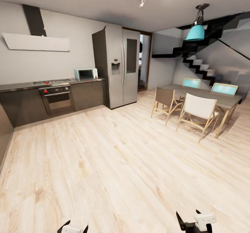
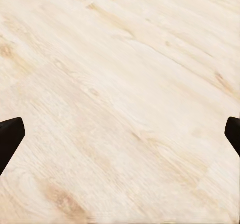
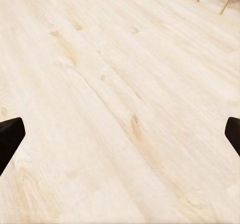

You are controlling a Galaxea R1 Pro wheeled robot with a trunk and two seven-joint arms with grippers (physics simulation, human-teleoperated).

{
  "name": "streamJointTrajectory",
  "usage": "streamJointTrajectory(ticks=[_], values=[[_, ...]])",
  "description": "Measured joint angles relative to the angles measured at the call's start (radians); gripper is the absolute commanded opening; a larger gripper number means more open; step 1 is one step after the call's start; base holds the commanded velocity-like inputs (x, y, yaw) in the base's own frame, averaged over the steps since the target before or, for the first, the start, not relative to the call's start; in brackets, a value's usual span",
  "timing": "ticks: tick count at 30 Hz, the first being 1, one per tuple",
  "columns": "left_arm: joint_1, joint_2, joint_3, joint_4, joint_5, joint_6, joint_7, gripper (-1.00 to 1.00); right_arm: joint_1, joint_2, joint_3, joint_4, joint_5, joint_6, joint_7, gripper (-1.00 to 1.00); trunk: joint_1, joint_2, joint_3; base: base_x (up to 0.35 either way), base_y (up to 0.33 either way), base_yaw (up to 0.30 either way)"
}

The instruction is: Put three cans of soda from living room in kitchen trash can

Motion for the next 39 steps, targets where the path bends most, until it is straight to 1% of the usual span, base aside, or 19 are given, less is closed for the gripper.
streamJointTrajectory(ticks=[6, 20, 39], values=[[-0.003, 0.000, 0.002, 0.024, 0.002, -0.017, 0.000, 1.00, 0.000, 0.000, 0.003, 0.002, 0.001, -0.002, 0.000, 1.00, 0.000, 0.000, -0.009, 0.000, 0.000, 0.000], [0.004, -0.001, 0.003, -0.024, 0.003, -0.021, 0.006, 1.00, 0.000, 0.001, 0.005, 0.002, 0.000, -0.005, 0.001, 1.00, 0.000, 0.000, -0.031, 0.000, 0.000, 0.000], [0.004, -0.004, 0.003, -0.027, 0.003, -0.020, 0.007, 1.00, 0.000, 0.002, 0.009, 0.001, 0.001, -0.012, -0.001, 1.00, 0.000, 0.000, -0.060, 0.000, 0.000, 0.000]])
